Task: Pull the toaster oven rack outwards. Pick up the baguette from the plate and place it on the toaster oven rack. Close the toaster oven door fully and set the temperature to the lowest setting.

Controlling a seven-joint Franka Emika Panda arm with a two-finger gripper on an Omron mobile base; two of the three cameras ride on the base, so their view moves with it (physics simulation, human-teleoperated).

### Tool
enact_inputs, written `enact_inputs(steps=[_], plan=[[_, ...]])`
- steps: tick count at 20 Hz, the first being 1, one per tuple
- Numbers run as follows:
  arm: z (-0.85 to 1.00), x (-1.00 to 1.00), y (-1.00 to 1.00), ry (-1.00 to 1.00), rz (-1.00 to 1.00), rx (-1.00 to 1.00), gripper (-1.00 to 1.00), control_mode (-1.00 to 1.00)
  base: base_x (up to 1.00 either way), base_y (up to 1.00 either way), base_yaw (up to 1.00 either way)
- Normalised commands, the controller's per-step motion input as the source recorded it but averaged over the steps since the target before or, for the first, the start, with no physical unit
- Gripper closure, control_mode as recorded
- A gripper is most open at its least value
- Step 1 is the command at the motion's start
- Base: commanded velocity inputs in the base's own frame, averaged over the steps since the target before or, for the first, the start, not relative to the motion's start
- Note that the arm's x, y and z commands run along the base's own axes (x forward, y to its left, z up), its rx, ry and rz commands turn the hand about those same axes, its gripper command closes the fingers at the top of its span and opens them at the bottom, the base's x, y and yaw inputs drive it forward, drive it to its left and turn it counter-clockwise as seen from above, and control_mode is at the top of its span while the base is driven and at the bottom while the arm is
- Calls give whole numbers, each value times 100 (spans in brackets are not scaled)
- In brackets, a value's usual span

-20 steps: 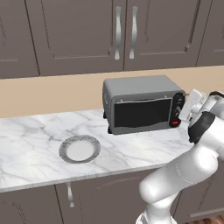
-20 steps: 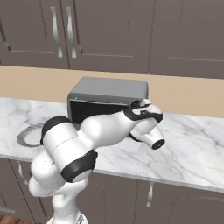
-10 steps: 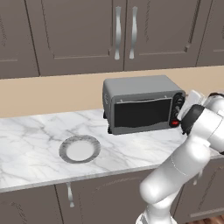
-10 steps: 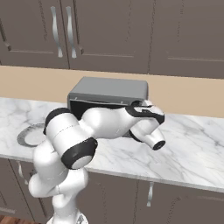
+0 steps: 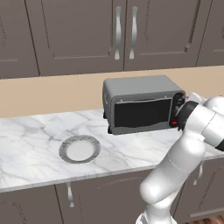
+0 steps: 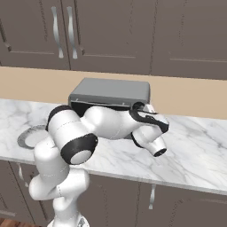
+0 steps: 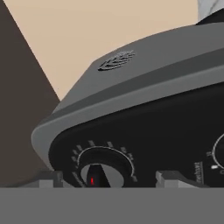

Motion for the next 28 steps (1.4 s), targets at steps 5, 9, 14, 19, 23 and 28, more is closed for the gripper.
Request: enact_inputs(steps=[5, 9, 14, 19, 23, 28], plan=[[0, 41, 5, -5, 0, -1, 100, -100, 0, 0, 0], [7, 38, -1, 2, 0, 0, 100, -100, 0, 0, 0], [21, 30, -4, 8, 0, 0, 100, -100, 0, 0, 0], [21, 29, -5, 11, 0, 0, 100, -100, 0, 0, 0], [18, 34, 0, 10, 0, 0, 100, -100, 0, 0, 0], [30, 21, 1, 3, 0, -3, 100, -100, 0, 0, 0]])
